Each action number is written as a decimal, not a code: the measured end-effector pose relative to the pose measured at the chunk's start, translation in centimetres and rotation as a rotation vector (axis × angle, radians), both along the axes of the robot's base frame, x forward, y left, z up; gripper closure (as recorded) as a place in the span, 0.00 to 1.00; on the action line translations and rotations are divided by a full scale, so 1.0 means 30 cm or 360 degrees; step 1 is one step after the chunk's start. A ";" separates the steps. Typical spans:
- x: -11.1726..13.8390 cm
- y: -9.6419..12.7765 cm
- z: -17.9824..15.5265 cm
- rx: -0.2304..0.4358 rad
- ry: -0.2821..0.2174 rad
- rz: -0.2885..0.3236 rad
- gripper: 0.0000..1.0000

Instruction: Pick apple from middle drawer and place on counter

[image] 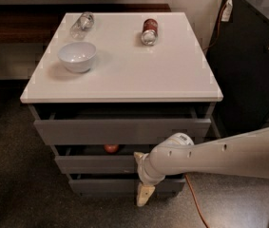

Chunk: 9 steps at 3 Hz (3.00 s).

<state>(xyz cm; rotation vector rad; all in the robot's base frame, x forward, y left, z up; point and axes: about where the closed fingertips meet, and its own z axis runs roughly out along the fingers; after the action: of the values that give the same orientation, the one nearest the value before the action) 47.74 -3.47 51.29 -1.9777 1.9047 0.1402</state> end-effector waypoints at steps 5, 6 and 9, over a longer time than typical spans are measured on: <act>0.235 0.045 -0.316 -0.0013 -0.0047 -0.0031 0.36; 0.249 0.055 -0.313 0.0010 -0.0035 -0.0056 0.59; 0.249 0.056 -0.296 0.0010 -0.0035 -0.0056 1.00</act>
Offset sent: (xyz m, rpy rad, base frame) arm 0.0561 0.0027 -0.0806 -0.0585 -0.0711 0.0225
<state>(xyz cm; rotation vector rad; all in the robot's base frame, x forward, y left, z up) 55.20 -1.80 42.42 -1.9328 1.9214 0.1141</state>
